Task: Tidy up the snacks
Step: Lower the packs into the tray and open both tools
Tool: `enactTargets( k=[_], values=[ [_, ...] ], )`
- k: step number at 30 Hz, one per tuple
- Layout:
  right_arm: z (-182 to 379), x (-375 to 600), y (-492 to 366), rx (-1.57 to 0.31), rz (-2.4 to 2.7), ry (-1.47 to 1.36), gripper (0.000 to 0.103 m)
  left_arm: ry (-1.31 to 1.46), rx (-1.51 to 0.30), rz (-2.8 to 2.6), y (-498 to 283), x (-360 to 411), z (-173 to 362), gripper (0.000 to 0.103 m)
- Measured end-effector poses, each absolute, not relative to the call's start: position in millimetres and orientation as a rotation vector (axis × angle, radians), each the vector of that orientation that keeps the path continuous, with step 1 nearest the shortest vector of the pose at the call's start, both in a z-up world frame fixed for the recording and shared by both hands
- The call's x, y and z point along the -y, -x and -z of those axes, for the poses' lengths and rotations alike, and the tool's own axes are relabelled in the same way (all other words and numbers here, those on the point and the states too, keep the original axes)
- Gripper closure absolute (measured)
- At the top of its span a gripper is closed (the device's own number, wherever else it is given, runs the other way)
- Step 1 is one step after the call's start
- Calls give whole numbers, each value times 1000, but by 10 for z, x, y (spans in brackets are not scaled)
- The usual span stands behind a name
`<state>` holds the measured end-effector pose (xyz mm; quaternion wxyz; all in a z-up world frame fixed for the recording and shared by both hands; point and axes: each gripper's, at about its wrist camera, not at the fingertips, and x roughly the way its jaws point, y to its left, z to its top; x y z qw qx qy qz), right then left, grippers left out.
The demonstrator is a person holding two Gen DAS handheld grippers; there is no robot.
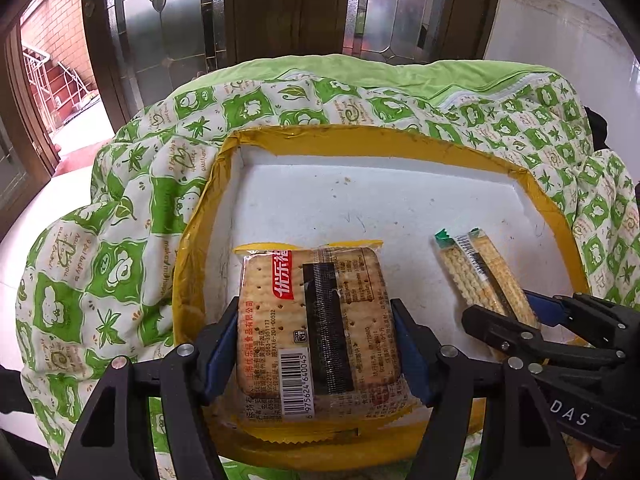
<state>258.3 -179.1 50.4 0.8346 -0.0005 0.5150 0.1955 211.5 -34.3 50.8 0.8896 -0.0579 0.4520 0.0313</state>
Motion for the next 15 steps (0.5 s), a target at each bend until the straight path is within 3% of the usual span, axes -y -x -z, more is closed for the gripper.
enactTargets(
  k=[15],
  values=[
    [-481, 1790, -2564, -1084, -422, -23, 55, 92, -941, -74, -2132, 413, -476, 29]
  ],
)
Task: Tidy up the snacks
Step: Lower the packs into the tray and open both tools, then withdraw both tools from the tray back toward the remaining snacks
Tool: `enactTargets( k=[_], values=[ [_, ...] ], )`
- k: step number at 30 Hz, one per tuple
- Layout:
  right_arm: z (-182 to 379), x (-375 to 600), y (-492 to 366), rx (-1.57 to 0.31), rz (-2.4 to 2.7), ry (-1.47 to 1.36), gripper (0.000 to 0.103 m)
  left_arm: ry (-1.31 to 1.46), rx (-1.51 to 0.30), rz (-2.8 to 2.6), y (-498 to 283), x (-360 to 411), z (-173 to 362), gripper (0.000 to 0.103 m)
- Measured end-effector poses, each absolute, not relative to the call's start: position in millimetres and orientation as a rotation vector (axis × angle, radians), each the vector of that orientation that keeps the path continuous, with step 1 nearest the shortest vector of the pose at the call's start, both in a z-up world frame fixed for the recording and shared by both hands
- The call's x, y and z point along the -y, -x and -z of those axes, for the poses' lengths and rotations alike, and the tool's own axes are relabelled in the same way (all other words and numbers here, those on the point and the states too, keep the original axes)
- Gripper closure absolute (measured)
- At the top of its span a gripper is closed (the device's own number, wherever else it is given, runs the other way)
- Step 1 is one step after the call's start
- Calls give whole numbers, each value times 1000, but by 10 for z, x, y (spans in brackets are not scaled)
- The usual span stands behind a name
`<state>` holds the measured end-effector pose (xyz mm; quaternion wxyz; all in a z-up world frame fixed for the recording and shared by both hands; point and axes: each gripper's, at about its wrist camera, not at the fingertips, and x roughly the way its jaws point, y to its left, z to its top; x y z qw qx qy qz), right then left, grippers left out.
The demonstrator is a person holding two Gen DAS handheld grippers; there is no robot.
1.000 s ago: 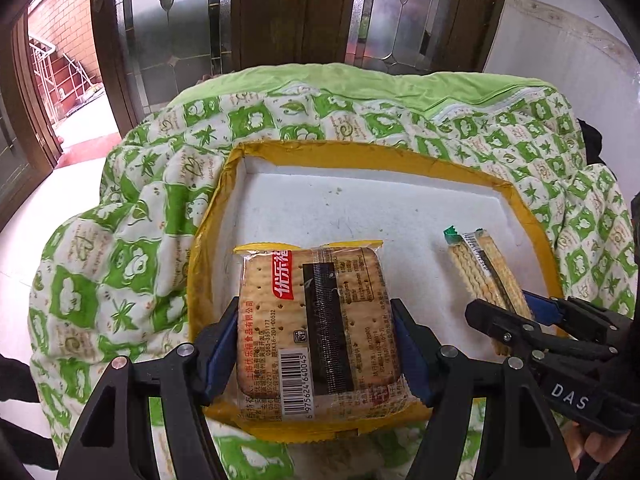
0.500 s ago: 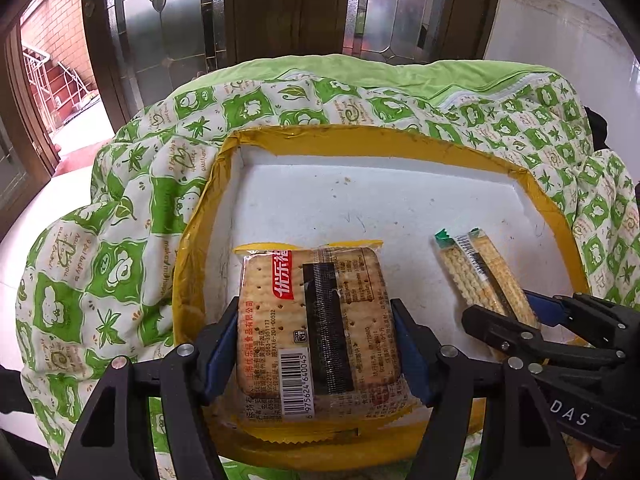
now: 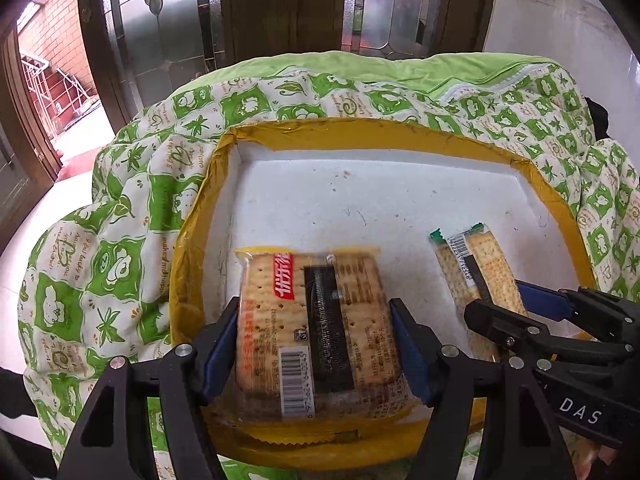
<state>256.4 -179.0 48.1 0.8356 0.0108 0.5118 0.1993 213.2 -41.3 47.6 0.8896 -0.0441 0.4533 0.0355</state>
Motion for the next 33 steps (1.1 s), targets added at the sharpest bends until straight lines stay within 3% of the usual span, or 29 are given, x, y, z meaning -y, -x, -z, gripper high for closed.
enactTargets(
  k=[10, 14, 26, 33],
  values=[
    [-624, 1933, -2481, -1033, -418, -95, 49, 126, -909, -75, -1930, 389, -596, 22],
    [-732, 1998, -2424, -977, -400, -103, 36, 125, -874, -83, -1797, 422, -692, 15],
    [-931, 2291, -2206, -890, -342, -151, 18, 63, -827, -105, -1397, 549, -838, 15],
    [-978, 2428, -2002, -874, -339, -173, 16, 63, -824, -108, -1169, 591, -854, 14]
  ],
)
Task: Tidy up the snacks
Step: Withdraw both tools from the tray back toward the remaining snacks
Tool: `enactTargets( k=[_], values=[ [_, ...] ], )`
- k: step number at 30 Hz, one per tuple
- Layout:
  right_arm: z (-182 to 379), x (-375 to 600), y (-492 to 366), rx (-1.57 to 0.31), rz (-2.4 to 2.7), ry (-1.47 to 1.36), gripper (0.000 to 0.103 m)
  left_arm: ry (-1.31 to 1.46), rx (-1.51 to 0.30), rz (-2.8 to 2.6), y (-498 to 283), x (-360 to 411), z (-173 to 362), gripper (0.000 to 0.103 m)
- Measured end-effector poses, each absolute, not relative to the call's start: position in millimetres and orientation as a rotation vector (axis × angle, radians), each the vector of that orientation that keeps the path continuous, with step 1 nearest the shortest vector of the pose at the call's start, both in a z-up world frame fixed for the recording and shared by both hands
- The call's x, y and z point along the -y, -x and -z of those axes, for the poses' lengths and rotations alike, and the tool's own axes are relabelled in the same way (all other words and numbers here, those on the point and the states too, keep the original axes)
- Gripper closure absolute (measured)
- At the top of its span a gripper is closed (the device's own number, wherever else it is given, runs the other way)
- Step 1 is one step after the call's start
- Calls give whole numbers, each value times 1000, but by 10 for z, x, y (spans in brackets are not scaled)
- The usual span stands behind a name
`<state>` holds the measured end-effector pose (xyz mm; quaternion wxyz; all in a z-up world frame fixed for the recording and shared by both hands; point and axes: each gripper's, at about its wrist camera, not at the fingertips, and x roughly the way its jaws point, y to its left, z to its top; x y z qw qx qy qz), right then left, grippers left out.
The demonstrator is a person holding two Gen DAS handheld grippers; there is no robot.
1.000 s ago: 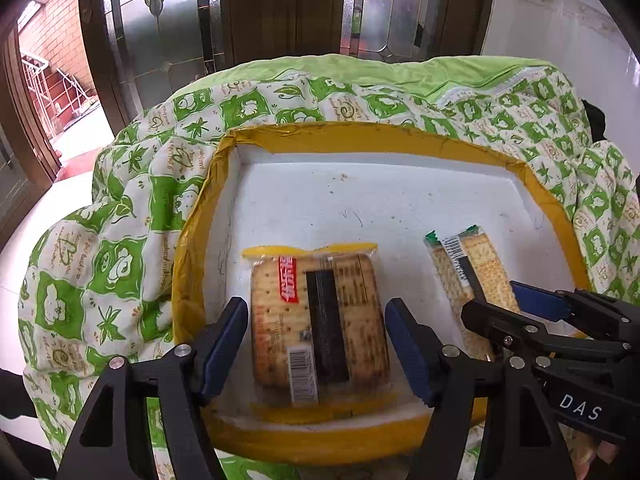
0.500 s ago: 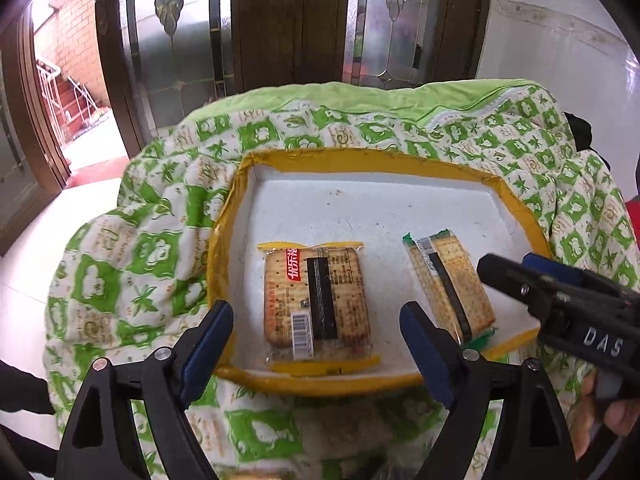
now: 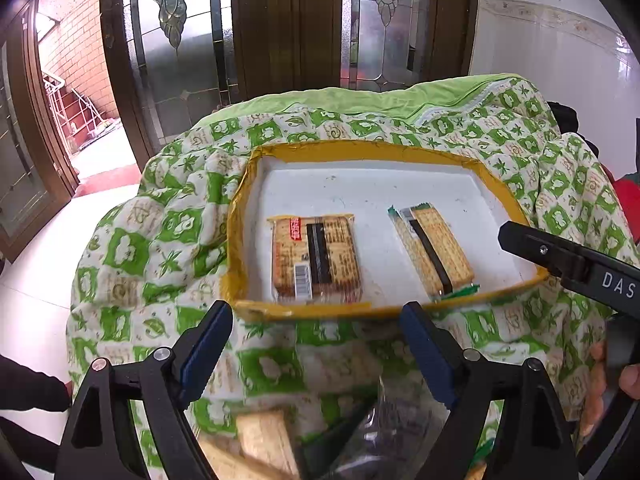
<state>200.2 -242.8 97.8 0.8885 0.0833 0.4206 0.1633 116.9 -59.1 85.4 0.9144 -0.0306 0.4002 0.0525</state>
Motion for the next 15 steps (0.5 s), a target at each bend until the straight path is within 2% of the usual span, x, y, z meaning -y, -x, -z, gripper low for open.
enactTargets(
  k=[15],
  values=[
    [-913, 2547, -1610, -899, -351, -193, 13, 73, -847, -133, -786, 557, -794, 14]
  ],
)
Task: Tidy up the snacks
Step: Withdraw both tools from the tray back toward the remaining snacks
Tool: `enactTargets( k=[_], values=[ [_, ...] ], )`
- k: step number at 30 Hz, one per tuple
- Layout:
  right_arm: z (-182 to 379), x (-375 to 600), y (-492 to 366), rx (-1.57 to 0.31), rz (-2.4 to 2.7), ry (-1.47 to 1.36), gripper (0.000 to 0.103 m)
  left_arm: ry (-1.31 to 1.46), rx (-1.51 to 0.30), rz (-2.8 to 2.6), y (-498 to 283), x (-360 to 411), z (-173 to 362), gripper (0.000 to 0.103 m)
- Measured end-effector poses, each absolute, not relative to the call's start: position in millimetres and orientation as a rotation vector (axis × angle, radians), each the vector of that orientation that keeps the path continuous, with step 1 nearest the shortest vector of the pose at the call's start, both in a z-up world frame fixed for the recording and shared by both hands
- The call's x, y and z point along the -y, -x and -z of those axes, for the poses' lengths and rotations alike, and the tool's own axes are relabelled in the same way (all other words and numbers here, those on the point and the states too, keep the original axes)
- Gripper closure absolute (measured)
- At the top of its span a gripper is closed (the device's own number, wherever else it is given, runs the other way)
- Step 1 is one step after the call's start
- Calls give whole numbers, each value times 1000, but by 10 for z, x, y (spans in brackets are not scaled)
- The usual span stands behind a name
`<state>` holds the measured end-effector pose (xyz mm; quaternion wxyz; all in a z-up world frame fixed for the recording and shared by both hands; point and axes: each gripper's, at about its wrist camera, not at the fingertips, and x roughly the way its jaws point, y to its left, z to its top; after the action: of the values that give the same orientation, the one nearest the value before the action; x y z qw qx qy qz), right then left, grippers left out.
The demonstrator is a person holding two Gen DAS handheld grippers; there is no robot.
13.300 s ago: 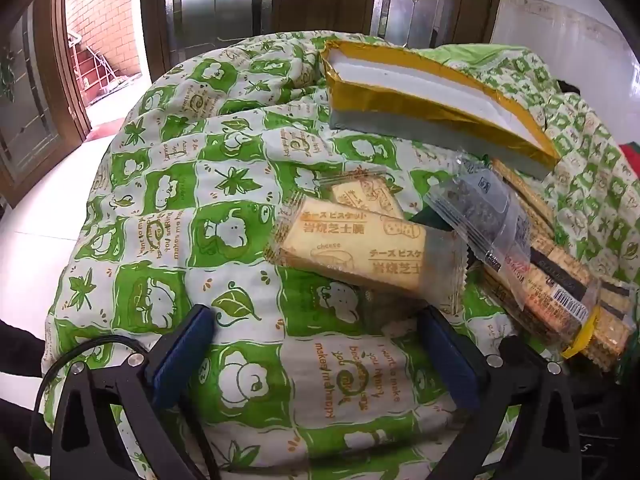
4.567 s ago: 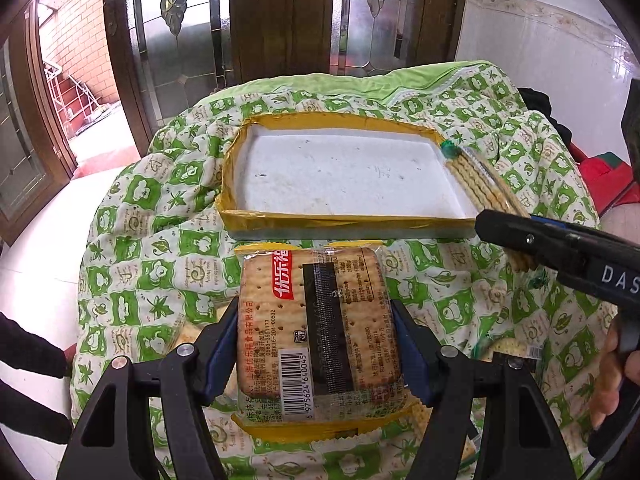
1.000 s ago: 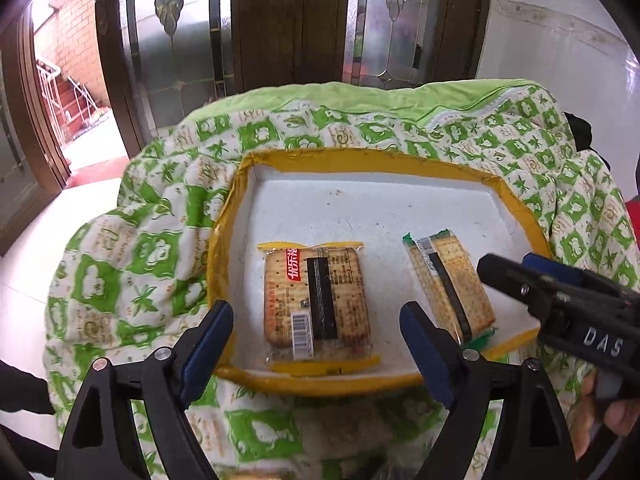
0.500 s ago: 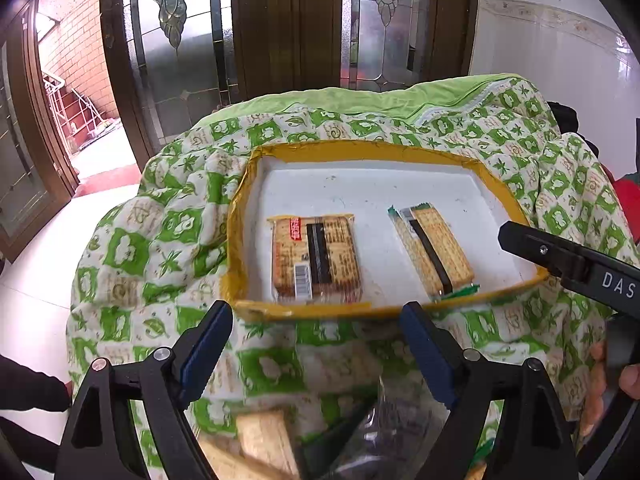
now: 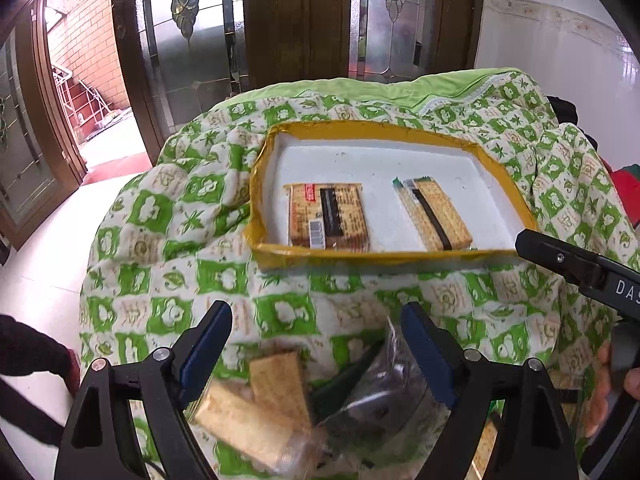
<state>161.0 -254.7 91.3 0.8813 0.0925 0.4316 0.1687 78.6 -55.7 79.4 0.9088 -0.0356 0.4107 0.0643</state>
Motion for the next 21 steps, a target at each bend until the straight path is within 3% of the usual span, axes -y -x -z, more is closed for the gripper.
enactTargets(
  k=[21],
  values=[
    [-842, 2556, -1229, -929, -367, -152, 12, 141, -876, -155, -387, 430, -666, 14]
  ],
)
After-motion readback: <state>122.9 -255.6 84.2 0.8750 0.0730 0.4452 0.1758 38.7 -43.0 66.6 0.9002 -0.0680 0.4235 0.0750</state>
